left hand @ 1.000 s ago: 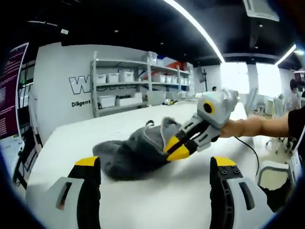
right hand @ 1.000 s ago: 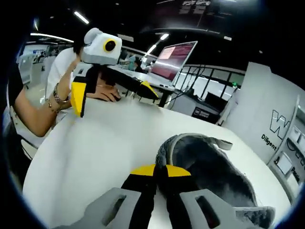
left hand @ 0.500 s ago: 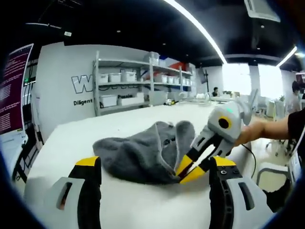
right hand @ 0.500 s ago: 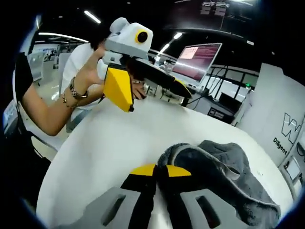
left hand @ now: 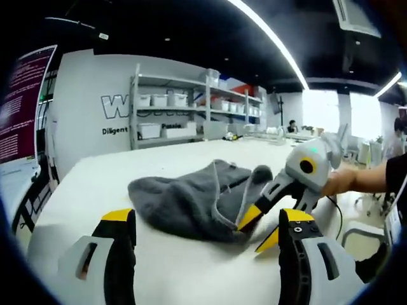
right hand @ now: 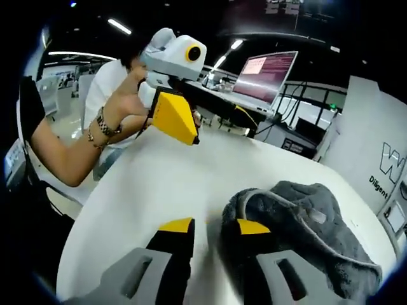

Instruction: Open the folded towel by lifting each exposed corner and separating the folded layers until the towel lies flat within the target outline without major curled edges

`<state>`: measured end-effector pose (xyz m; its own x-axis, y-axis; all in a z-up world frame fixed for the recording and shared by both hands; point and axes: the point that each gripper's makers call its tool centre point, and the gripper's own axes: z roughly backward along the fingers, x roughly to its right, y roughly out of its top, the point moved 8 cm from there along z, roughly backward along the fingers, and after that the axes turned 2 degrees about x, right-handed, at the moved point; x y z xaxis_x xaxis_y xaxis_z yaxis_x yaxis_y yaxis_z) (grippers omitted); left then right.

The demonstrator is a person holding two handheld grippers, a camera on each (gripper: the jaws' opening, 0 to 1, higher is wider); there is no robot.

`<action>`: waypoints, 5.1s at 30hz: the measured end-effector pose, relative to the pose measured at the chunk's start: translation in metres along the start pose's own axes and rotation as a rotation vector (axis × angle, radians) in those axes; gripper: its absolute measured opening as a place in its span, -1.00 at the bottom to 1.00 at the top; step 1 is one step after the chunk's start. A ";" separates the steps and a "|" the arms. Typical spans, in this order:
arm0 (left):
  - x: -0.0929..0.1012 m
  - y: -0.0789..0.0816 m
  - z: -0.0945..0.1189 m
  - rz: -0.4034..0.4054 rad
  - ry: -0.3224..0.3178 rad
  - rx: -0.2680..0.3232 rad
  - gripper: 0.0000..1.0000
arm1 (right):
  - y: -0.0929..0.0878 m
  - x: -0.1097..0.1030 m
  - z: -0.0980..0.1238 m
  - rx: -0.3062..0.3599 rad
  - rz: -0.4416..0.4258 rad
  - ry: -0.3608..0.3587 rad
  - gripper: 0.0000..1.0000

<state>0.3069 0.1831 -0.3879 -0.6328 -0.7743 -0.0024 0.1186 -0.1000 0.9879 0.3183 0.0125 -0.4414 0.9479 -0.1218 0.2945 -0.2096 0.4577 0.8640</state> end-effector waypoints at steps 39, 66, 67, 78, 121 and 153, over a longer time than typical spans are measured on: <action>0.012 -0.001 -0.041 -0.009 0.031 -0.117 0.76 | -0.086 0.063 0.228 -0.010 -0.365 -0.532 0.99; 0.038 -0.003 -0.119 -0.292 0.027 -0.296 -0.68 | -0.114 0.043 0.263 -0.039 -0.379 -0.543 0.99; 0.039 -0.005 -0.120 -0.301 0.011 -0.318 -0.73 | -0.114 0.042 0.262 -0.039 -0.381 -0.541 0.99; 0.043 0.002 -0.108 -0.331 0.039 -0.260 -0.96 | -0.116 0.039 0.261 -0.039 -0.387 -0.537 0.99; 0.046 -0.041 -0.007 -0.177 0.119 -0.174 -0.96 | -0.098 0.034 0.245 0.005 -0.410 -0.479 0.93; 0.043 -0.050 -0.003 -0.176 0.125 -0.191 -0.96 | -0.060 0.114 0.165 -0.182 -0.269 -0.245 -0.48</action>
<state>0.2765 0.1529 -0.4378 -0.5582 -0.8046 -0.2025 0.1645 -0.3465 0.9235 0.3992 -0.1741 -0.3923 0.8730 -0.4551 0.1752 0.1052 0.5265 0.8436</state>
